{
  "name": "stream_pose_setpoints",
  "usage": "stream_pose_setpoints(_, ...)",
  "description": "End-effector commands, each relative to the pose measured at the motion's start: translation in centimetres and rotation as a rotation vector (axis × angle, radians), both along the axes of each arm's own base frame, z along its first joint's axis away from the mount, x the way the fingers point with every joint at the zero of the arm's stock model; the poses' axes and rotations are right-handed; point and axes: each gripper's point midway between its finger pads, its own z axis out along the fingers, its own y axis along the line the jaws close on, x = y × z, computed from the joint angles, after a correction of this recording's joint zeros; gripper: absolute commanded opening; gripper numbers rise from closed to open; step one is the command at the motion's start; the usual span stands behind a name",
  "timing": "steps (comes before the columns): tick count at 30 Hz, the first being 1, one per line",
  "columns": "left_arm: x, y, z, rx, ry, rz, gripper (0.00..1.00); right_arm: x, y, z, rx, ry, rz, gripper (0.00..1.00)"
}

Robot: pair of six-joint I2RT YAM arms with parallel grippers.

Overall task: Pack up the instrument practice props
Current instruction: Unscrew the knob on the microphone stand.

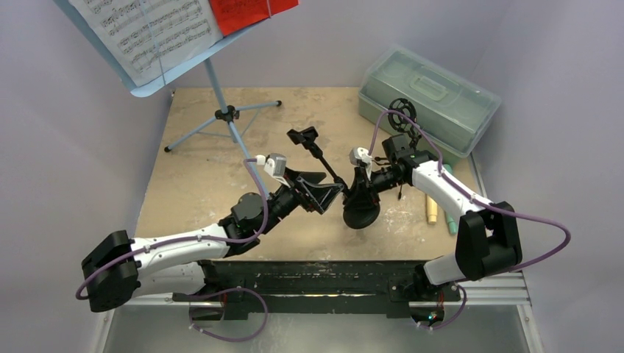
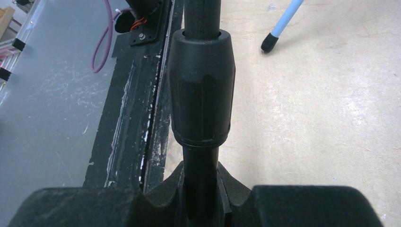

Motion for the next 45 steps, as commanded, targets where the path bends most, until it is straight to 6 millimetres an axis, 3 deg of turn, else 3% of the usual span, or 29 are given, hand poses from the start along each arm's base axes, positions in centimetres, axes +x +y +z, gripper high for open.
stream_pose_setpoints(1,-0.4,1.1,0.3,-0.002,-0.076,-0.074,0.87,-0.5,0.3,2.4,0.081,-0.065,0.042,0.00)
stream_pose_setpoints(10,-1.6,0.3,-0.2,-0.109,-0.130,-0.216,0.87,-1.0,0.3,2.2,0.093,-0.068,0.071,0.00)
stream_pose_setpoints(20,-0.9,0.8,-1.0,-0.132,-0.156,-0.167,0.86,-1.0,0.3,2.1,0.092,-0.067,0.076,0.00)
stream_pose_setpoints(33,0.3,0.0,-2.5,-0.216,-0.074,-0.156,0.65,-1.1,0.2,2.0,0.092,-0.066,0.080,0.00)
stream_pose_setpoints(45,0.6,-1.4,-2.7,-0.289,-0.046,-0.197,0.55,-1.0,0.2,1.8,0.088,-0.063,0.080,0.00)
